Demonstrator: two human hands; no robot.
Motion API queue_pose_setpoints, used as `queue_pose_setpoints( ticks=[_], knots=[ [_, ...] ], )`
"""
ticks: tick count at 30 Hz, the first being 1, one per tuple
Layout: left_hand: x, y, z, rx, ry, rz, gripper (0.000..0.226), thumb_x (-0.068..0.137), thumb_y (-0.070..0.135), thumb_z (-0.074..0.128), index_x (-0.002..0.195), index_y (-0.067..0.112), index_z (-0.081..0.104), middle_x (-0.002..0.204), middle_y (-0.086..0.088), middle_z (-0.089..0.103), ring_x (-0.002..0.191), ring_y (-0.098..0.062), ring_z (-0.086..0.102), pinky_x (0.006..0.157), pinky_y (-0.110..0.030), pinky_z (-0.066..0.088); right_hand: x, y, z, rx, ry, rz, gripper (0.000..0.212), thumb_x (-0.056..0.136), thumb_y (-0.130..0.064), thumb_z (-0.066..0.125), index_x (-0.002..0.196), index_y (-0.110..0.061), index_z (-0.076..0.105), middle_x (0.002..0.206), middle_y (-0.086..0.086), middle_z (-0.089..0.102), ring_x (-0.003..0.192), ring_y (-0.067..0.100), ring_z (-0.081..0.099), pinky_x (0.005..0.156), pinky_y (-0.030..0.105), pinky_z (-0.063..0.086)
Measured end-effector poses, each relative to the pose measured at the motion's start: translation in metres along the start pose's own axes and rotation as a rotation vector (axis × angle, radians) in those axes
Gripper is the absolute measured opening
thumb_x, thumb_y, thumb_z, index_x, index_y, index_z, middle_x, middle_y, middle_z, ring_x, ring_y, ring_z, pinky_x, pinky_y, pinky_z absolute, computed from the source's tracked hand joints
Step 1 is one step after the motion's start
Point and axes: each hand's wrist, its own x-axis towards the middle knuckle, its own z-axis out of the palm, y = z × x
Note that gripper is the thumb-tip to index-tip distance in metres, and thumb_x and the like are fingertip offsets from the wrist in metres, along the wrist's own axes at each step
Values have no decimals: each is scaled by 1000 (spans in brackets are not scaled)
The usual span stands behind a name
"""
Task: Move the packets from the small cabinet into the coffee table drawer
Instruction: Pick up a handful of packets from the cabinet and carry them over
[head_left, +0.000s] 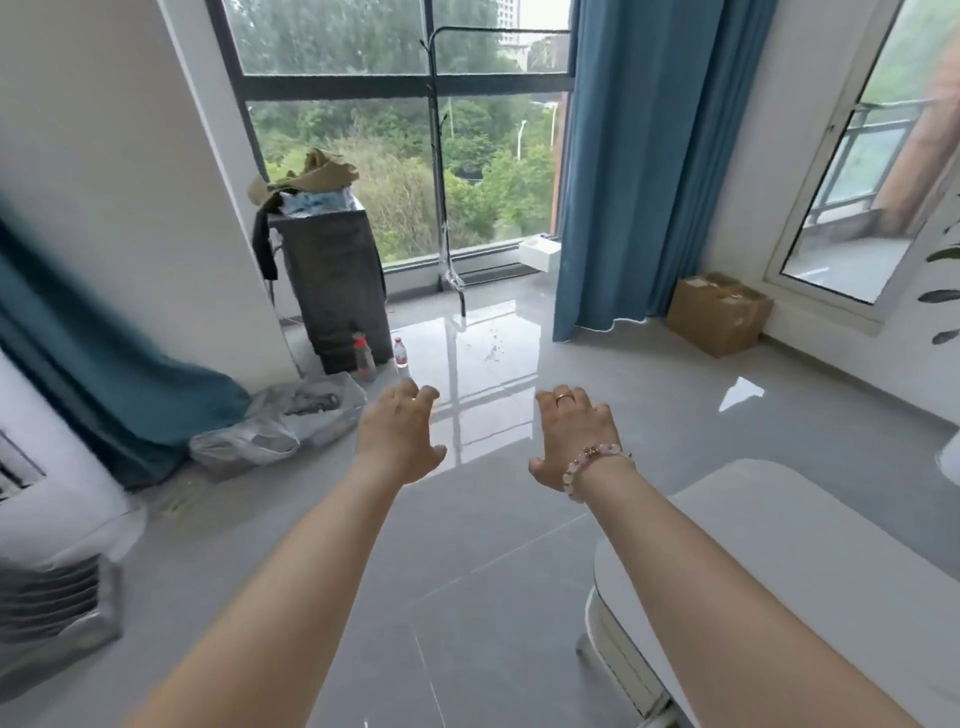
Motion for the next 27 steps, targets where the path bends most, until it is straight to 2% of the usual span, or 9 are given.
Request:
queue_pose_setpoints(
  ticks=[6,13,19,23,27],
  knots=[
    [-35,-142,-34,57,19,-224,61,81,41,64,135,22,42,130,-4,42,121,-23,42,98,-36,40,43,-138,-28,21,70,-225,73,85,-43,58,142,-11,25,142,7,33,132,23,31,99,37,35],
    [-90,-291,-62,114,63,-473,61,83,41,63,137,22,41,131,-3,41,122,-21,41,94,-33,41,69,-298,-47,107,140,-492,66,83,-42,61,136,-15,34,138,5,39,130,23,34,104,40,31],
    [-140,-368,-60,121,9,-641,61,83,38,62,137,21,40,132,-4,40,121,-22,41,92,-33,42,72,-397,-41,117,101,-664,63,84,-38,62,135,-15,34,138,5,38,129,23,34,100,39,35],
    [-159,-398,-52,102,-34,-734,62,84,30,61,140,22,37,136,-4,39,124,-22,40,92,-32,41,77,-446,-38,129,108,-764,60,84,-38,62,133,-15,36,133,4,40,125,22,36,95,35,36],
    [-167,-426,-41,109,-59,-827,60,82,30,61,137,21,38,131,-4,42,120,-23,42,90,-32,42,92,-485,-33,143,110,-856,59,84,-36,61,133,-16,35,132,3,41,125,21,37,95,34,36]
  ],
)
